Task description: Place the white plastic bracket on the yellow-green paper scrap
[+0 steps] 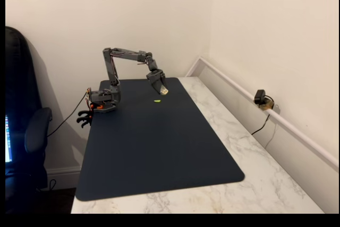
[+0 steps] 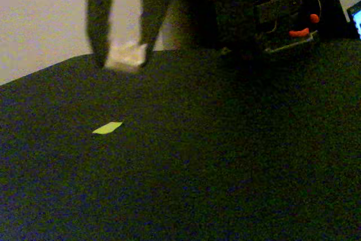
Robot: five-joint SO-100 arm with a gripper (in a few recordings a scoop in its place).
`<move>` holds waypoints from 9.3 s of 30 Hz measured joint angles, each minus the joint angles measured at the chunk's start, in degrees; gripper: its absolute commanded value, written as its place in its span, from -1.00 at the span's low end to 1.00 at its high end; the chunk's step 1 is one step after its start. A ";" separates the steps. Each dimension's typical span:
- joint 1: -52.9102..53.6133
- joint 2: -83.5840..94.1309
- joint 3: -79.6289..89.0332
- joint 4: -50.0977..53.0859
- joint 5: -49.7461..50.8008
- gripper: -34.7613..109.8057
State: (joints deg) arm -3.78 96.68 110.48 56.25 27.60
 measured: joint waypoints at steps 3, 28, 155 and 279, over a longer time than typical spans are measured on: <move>2.20 0.09 1.58 -1.58 1.05 -0.52; 11.07 -6.33 4.31 -3.69 0.62 -0.52; 3.16 90.79 63.28 5.62 -27.42 -0.52; 3.16 90.79 63.28 5.62 -27.42 -0.52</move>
State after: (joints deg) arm -0.62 187.47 173.76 61.88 0.18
